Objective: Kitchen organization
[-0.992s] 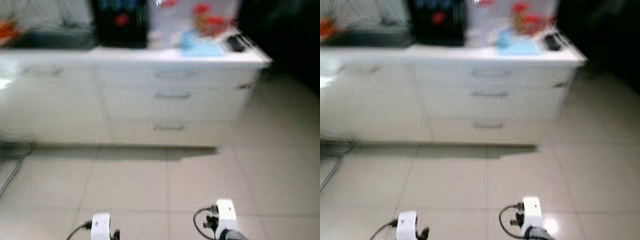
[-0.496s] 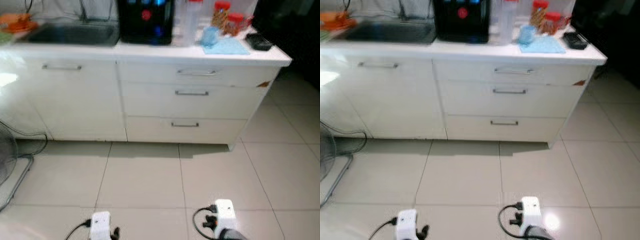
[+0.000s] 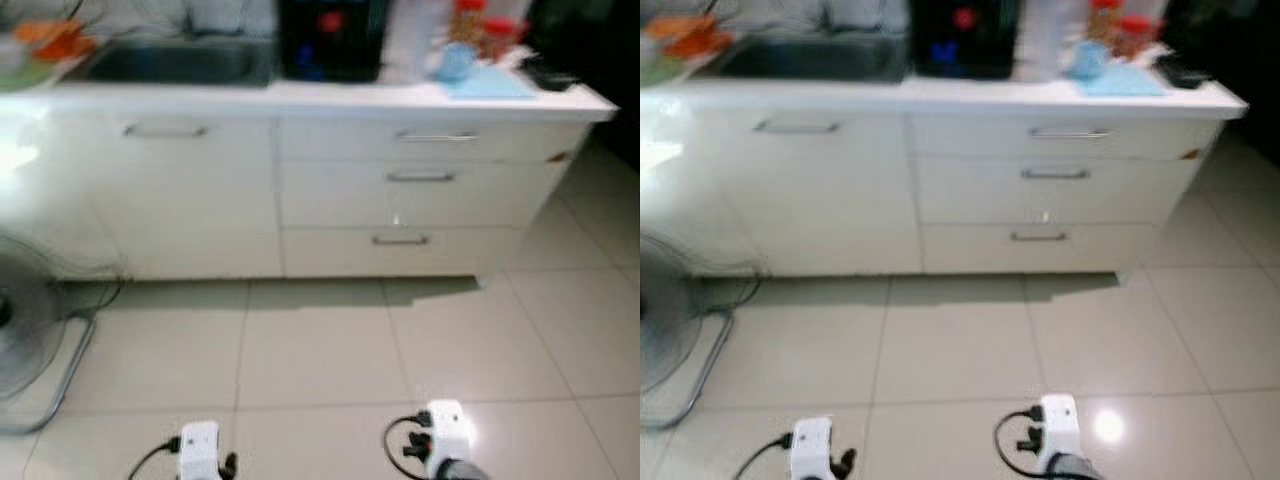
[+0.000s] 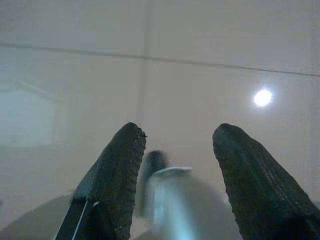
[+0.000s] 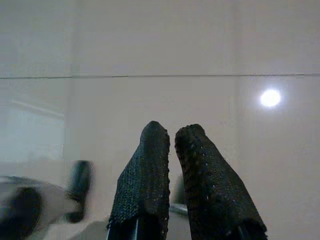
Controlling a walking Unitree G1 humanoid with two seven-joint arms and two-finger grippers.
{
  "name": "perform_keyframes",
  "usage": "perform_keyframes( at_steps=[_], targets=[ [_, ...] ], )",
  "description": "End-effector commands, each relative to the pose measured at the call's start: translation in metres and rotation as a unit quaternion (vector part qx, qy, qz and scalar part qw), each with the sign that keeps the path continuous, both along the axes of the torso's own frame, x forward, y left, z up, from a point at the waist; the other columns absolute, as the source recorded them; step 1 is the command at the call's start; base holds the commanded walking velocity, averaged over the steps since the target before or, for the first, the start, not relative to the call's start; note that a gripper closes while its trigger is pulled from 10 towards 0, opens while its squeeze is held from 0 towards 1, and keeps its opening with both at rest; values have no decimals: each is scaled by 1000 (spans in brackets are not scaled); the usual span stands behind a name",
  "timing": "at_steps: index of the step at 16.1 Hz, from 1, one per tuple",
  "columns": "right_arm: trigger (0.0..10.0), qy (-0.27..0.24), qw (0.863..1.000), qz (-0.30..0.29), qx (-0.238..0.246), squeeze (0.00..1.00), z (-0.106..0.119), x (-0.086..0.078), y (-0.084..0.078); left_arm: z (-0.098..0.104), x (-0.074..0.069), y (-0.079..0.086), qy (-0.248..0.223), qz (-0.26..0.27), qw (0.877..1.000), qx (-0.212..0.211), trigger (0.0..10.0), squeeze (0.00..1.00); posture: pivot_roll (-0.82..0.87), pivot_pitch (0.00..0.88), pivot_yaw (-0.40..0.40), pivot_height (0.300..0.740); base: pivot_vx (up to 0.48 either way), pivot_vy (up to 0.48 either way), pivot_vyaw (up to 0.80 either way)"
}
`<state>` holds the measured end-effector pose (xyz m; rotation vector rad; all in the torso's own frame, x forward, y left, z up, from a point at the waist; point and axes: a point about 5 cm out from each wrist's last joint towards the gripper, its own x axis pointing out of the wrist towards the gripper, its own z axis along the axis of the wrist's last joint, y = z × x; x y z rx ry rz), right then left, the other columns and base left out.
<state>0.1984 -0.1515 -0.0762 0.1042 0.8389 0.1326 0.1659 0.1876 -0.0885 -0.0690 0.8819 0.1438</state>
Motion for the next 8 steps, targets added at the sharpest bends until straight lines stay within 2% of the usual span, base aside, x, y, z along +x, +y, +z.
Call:
perform_keyframes(
  at_steps=[1,2,8],
  targets=[
    [10000,2,1000,-1,-2,0,0,-1,-1,1,2,0,0,2,1000,1,10000,0,48,35,-8,740,0,480,0],
    [10000,2,1000,-1,-2,0,-1,-1,-1,1,2,0,-1,3,1000,1,10000,0,49,36,-5,740,0,480,0],
    [10000,4,1000,0,1,0,-1,-2,-1,1,2,1,-2,4,1000,10,10000,0,50,37,-7,740,0,0,0]
  ],
)
